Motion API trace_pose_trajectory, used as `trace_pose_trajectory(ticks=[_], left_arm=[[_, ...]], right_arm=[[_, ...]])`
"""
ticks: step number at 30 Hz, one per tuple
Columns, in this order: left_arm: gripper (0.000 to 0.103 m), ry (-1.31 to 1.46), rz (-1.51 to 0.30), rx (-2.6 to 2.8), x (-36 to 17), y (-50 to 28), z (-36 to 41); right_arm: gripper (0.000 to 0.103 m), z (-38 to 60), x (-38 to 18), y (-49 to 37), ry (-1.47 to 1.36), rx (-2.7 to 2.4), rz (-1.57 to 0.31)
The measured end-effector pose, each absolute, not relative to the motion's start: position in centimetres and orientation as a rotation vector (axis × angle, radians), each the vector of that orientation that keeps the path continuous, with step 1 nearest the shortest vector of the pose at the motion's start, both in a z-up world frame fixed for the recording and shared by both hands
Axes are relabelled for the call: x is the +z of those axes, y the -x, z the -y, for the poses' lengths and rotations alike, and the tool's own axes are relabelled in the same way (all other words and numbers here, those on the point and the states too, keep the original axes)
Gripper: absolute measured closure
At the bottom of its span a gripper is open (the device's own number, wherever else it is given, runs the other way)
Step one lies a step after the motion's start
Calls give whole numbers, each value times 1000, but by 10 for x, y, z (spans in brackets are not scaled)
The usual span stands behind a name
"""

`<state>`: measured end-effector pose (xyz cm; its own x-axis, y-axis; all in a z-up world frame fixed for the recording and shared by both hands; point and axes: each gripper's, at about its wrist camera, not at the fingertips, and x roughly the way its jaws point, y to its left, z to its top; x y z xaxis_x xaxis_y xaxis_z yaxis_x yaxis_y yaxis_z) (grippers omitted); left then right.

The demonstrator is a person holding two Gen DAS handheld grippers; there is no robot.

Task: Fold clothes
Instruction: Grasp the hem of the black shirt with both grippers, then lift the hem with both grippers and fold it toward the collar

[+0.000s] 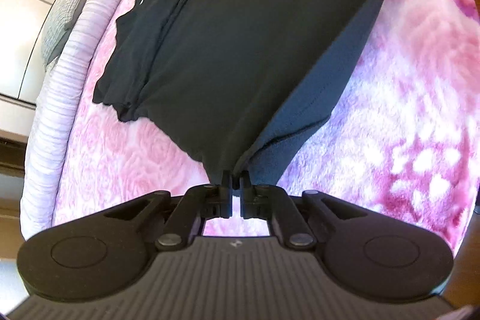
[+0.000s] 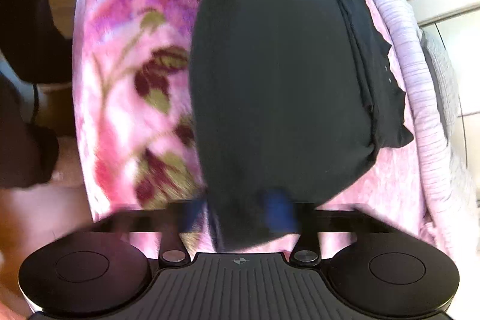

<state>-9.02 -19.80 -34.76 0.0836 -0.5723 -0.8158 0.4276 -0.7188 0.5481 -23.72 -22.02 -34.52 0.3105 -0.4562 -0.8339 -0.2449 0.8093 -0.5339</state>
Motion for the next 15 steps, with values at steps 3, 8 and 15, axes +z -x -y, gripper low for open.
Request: trace_pose_trajectory(ticks=[3,8,15], left_arm=[[101,-1624,119,-1733,-337,93,194],[101,-1603,64,-1717,-313,97,162],[102,-1585,-56,-1665,-287,119,106]], right_arm=[[101,237,-326,236,582,-190,-1256],[102,240,-289,241,530,-137,-1223],[103,202,-255,269,446,-77,-1210]])
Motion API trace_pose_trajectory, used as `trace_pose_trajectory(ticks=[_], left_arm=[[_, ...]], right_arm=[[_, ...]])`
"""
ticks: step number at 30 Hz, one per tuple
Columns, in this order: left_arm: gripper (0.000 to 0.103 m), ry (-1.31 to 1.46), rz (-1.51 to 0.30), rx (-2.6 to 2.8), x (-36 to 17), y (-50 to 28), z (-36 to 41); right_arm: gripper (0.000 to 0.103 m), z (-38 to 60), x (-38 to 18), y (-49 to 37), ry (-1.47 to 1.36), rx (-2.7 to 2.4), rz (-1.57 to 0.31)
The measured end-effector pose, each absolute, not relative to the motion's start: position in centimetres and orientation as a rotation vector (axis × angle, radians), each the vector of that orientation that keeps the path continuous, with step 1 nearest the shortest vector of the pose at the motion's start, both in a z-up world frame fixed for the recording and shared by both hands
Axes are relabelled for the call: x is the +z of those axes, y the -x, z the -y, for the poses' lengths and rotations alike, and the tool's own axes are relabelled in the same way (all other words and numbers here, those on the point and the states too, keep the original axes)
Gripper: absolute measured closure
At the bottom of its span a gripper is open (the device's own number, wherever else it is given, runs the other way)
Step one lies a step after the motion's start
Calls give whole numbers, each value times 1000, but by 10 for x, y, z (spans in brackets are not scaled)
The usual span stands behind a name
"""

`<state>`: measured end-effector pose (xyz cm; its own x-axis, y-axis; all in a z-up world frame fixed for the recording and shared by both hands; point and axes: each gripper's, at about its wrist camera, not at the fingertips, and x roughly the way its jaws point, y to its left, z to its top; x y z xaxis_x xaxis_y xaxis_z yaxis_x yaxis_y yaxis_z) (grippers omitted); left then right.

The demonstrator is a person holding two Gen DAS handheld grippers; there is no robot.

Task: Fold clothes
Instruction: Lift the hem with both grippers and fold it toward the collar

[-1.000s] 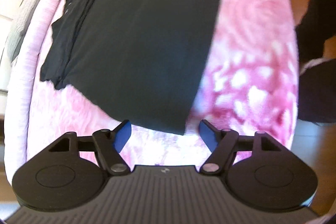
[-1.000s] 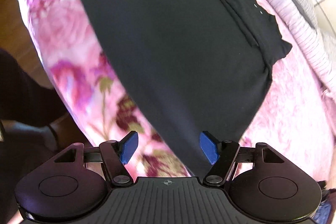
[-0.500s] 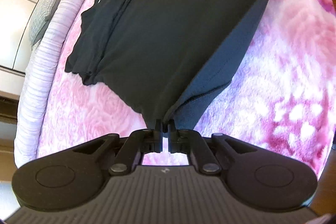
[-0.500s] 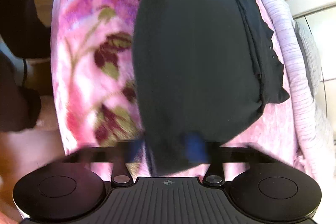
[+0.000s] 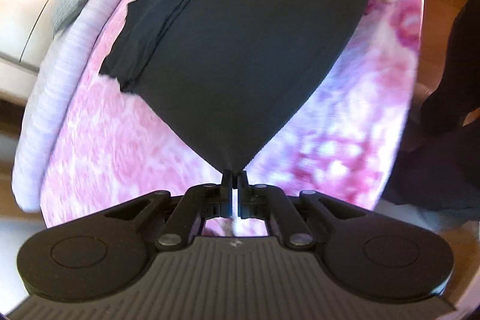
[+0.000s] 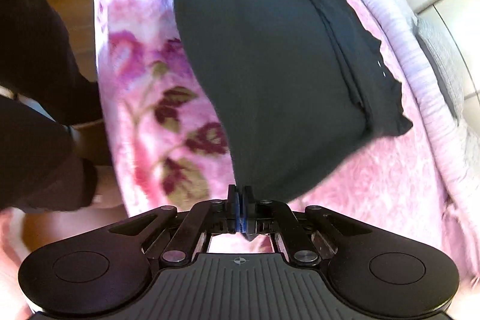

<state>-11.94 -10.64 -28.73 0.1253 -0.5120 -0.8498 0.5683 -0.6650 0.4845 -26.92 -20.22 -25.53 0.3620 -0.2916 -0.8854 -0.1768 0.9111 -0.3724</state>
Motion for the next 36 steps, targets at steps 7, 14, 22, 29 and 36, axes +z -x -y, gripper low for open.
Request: trace_pose_trajectory(ticks=[7,14,22,29,36], left_arm=[[102,-1497,-216,-1643,-250,117,120],[102,-1242,-360,-1672,-211,65,281],[102,-1162,-518,-1718,-251,17,495],[102,-1206,-622,-1709,-291,1,576],[102,-1163,-653,-1684,-294,-4,621]], right_arm=[[103,207,-215,287,341,-45,-1224],[103,331,-179,241,392,-146,-1178],[103,541,-196,182,235,-349,-1220],[103,639,-242,146,37,-410,-1282],[103,690,-244,147,-94,-448,-1227]])
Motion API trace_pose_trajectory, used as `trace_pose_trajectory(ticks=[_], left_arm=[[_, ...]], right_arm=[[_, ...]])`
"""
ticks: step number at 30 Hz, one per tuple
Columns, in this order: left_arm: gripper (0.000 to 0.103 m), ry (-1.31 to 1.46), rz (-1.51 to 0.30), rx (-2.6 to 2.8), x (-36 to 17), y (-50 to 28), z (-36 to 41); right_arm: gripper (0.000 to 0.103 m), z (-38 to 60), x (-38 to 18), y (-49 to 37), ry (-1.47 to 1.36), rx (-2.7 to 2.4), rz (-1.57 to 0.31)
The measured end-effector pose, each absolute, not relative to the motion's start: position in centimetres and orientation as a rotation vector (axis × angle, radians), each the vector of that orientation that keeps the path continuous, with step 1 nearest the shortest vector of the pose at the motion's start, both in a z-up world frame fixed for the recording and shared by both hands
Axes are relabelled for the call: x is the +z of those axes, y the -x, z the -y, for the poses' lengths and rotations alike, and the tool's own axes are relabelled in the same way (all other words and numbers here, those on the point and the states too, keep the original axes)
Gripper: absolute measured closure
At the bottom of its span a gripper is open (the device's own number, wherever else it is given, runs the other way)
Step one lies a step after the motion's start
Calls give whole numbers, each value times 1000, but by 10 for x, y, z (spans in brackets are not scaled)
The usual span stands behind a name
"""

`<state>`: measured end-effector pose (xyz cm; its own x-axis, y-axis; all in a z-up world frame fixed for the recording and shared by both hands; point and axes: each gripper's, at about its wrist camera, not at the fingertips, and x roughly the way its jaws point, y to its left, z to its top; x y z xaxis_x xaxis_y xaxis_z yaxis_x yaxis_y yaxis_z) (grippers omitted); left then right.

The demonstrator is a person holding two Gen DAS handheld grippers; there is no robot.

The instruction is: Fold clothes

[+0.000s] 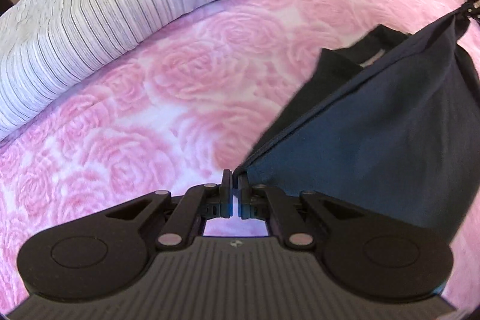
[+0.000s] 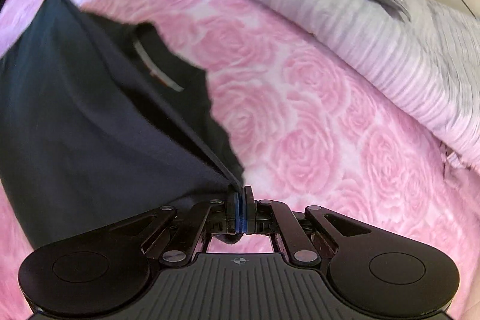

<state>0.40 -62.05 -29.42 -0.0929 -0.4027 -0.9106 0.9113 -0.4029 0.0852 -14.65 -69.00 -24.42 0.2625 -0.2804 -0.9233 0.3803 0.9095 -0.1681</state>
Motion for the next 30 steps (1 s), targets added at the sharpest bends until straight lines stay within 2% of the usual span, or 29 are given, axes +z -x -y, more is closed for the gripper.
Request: trace_pose_trajectory(ticks=[6,8,10,12,15,18,22,25,27,29,30], left_arm=[[101,-1197,-690,-1613,-340,3,652],[97,-1200,-703,-1535,-349,-2,655],[92,-1194,-711,-1447,-354,-11,658],[92,-1169,-671,-1427,-342,-16,654],[89,-1157,-558,-1511,-320,-6,647],[81,-1178,-498,-1707,-310,25,642],[75,-1347,-359,-1843,-332,71,644],[74,-1425,-403,-1821,-357,77,656],[77,-1428,-435,-1825,-366,71,659],[98,-1411,-444,-1829,-364,69,659],[100,-1406,-438,-1839,-362,68,657]], right_arm=[[103,729,-282,130,-158,-474,-1208],[100,737,-296,127,-182,-494,-1217],[89,743,-304,129,-211,-542,-1222],[72,746,-299,138,-223,-638,-1187],[65,745,-279,153,-281,-697,-1125],[63,717,-260,150,-183,-612,-1087],[62,678,-259,132,-43,-412,-1091],[61,666,-276,114,41,-310,-1131],[61,664,-289,102,114,-270,-1151],[61,664,-301,91,179,-243,-1165],[61,665,-305,88,189,-234,-1169]])
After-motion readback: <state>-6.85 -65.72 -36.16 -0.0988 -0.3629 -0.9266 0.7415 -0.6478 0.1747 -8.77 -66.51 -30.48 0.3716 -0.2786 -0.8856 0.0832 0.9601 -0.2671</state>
